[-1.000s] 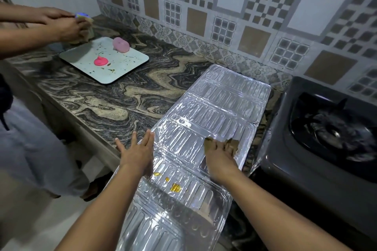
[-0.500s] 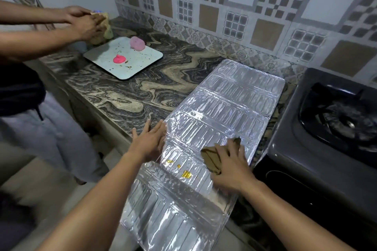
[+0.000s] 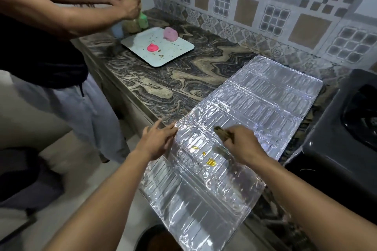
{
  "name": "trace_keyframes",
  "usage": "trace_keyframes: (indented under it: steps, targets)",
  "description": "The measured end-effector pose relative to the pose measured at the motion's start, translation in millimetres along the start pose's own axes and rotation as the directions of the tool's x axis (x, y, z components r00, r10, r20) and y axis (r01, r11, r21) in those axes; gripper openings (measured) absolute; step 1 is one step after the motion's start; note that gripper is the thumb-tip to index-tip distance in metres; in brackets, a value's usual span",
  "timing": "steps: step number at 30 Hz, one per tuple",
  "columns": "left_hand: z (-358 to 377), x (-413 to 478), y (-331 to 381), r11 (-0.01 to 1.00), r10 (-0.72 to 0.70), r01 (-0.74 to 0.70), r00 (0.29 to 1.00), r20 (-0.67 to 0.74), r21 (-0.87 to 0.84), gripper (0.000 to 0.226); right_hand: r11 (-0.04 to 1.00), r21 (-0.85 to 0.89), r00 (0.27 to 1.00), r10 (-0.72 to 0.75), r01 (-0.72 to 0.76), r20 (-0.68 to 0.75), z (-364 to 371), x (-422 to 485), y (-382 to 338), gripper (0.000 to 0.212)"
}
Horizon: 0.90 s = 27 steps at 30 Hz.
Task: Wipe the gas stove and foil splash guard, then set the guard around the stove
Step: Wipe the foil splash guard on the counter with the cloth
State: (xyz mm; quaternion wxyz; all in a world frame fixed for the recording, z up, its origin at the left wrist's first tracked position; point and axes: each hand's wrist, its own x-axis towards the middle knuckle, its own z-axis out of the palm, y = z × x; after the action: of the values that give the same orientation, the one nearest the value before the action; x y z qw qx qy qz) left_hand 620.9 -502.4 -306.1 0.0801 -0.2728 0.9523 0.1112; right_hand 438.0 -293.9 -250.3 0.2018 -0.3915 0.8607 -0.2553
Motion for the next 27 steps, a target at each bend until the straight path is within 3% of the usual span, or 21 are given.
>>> trace_keyframes:
  steps: [3, 8, 10, 13, 19, 27]
  targets:
    - [-2.6, 2.9, -7.2, 1.0, 0.006, -0.006, 1.0, -0.014, 0.016, 0.049, 0.977, -0.029, 0.977, -0.211, 0.212, 0.025, 18.8, 20.3, -32.1, 0.011]
    - [7.1, 0.6, -6.9, 0.999, 0.006, -0.005, 1.0, -0.006, 0.038, 0.042, 0.927, -0.149, 0.939, -0.338, 0.344, 0.067, 70.5, 54.4, -59.8, 0.021]
    - [11.1, 0.9, -8.2, 1.0, 0.023, -0.023, 1.0, -0.02, 0.012, 0.032, 0.913, -0.247, 0.946, -0.301, 0.323, 0.122, 88.9, 60.1, -61.6, 0.04]
    - [14.6, 3.1, -14.5, 0.998, 0.047, -0.047, 0.999, -0.025, 0.03, 0.045, 0.827, -0.478, 0.952, -0.214, 0.295, 0.218, 106.2, 58.7, -53.2, 0.059]
    - [15.8, 5.2, -17.2, 0.996, 0.045, -0.044, 0.999, -0.01, 0.08, 0.059, 0.829, -0.443, 0.937, -0.266, 0.343, 0.228, 121.8, 45.7, -30.0, 0.061]
    - [15.6, 4.6, -5.7, 0.987, -0.028, 0.022, 0.999, 0.031, 0.156, 0.059, 0.801, -0.44, 0.912, -0.325, 0.406, 0.251, 109.4, 7.2, 8.0, 0.064]
